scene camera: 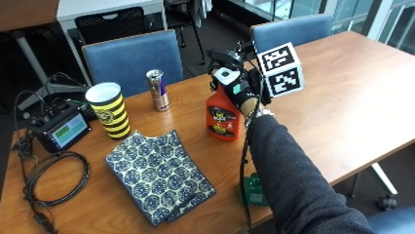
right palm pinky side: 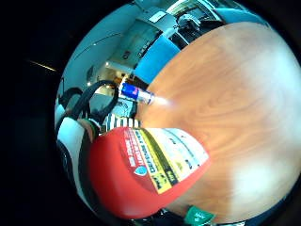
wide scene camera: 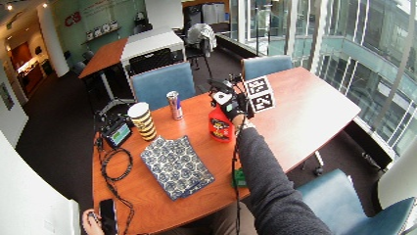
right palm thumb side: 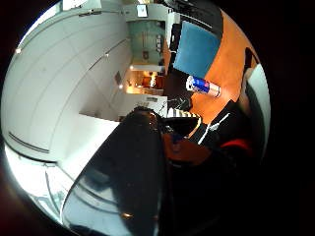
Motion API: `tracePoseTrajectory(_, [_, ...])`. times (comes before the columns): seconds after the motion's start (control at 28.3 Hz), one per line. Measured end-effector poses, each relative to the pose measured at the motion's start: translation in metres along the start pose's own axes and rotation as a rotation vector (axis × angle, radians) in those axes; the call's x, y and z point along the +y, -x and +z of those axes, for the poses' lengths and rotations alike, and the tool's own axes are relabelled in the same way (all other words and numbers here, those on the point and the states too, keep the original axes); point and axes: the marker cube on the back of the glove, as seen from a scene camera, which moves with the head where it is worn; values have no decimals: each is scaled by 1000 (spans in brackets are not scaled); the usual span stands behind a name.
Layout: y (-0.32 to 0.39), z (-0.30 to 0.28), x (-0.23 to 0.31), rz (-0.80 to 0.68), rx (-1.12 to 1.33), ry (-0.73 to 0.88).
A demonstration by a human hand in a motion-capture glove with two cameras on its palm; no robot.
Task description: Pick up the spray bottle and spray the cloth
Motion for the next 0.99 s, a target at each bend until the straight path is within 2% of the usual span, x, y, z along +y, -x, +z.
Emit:
tracePoseTrajectory(0.28, [-56, 0, 12, 45, 15, -21])
tracePoseTrajectory(0.71, [-94, -12, 28, 92, 25, -62])
tracePoseTrajectory(0.99, [-113, -25, 39, 134, -6, -5])
